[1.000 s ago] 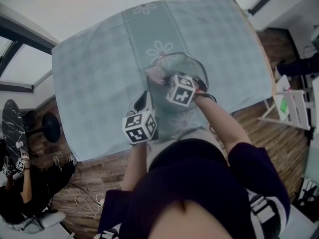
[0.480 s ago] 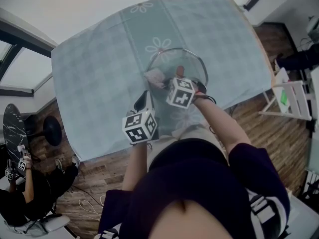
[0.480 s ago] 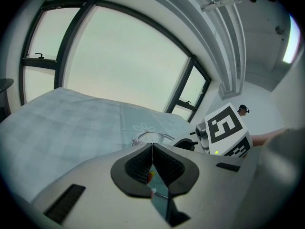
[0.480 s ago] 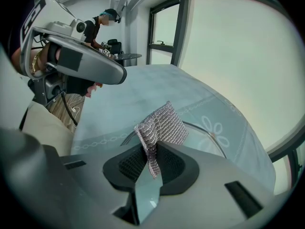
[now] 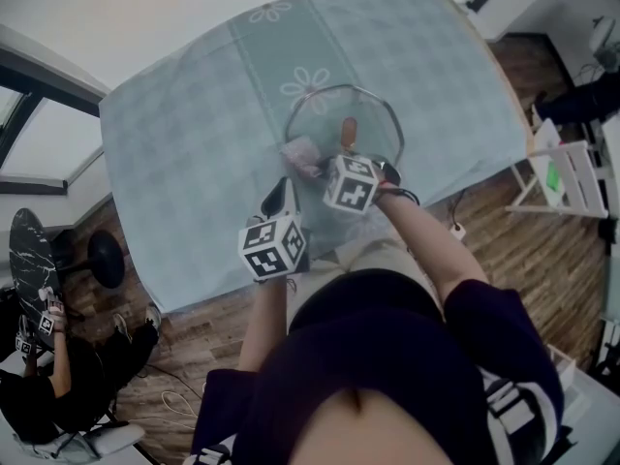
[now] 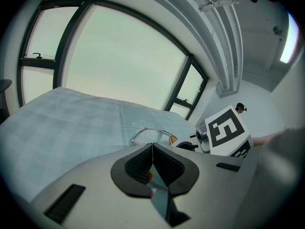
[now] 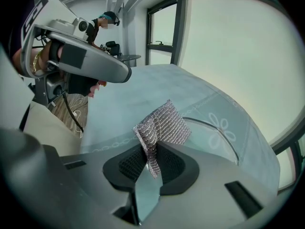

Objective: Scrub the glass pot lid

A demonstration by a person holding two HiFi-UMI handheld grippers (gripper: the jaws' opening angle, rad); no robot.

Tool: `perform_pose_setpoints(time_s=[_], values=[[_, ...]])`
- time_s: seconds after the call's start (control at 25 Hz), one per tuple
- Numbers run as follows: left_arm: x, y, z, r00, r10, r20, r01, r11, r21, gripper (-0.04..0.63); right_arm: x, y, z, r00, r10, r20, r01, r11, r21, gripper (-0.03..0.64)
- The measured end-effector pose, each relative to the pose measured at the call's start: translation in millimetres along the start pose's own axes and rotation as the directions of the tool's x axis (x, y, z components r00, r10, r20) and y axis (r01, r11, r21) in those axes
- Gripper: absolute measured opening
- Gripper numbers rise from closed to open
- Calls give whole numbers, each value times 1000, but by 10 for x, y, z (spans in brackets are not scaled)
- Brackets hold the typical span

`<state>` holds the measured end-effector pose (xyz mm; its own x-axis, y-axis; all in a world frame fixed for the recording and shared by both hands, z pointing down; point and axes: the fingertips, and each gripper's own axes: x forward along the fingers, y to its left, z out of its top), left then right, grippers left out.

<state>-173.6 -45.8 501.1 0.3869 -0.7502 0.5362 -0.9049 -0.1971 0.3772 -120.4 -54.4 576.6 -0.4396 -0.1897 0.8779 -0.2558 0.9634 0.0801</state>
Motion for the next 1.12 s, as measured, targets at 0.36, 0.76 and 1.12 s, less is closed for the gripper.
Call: perform_pose_setpoints(time_s=[0.36,0.76,1.12], values=[[-127,-37,-64,1000,-25,-7,25,999,20,2,-6,278,-32,1000,5,0,-5,1000,26,72],[-323,-42,-185,999,-47,-19,48,998,34,2,-13,558,-83,1000,4,-11,-4,999,54,72],[-528,41,-334,997,-67,-37,69,996,58,2,-65,684,-63,998,-56,13,54,990,129,72]])
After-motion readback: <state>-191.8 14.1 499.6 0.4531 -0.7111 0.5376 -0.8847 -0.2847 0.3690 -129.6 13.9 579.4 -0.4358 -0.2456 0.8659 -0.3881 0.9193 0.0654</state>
